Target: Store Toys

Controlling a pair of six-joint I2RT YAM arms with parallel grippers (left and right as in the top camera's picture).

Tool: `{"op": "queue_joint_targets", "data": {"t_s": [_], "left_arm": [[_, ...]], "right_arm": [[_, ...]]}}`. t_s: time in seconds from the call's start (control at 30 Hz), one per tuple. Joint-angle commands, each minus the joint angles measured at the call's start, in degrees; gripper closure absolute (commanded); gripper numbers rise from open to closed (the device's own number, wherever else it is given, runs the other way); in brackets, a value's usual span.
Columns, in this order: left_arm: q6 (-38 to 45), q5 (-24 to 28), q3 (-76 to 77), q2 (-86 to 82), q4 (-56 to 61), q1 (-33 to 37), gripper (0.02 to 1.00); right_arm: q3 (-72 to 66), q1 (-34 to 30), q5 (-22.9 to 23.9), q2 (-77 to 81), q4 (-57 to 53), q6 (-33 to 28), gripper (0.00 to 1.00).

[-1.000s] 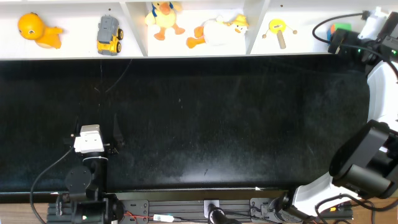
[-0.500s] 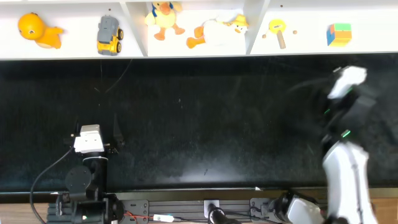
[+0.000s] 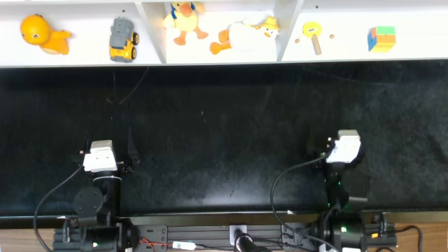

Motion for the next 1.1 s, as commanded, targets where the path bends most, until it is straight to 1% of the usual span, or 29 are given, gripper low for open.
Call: {"op": "queue_joint_targets", "data": {"t_s": [0.03,0.2,0.27,1.1], "left_arm": [[-0.2,0.5,-0.1,-0.7,-0.2,-0.3,0.02],[-0.2,0.5,-0.1,-0.7,-0.2,-0.3,0.02],[-0.2,0.5,-0.1,-0.7,-0.2,-0.3,0.023],[-0.2,0.5,-0.1,-0.7,-0.2,-0.3,0.02]], "right_arm": [[-0.7,0.1,1.4,-7.1,1.2,1.7,0.005],[-0.7,-0.2,1.8,-13.3,1.6,1.5,0.005],[-0.8,-0.1,2.0,-13.0,1.3,0.8,0.005],[-0.8,-0.1,2.0,-12.9,1.2,0.8,0.005]]}}
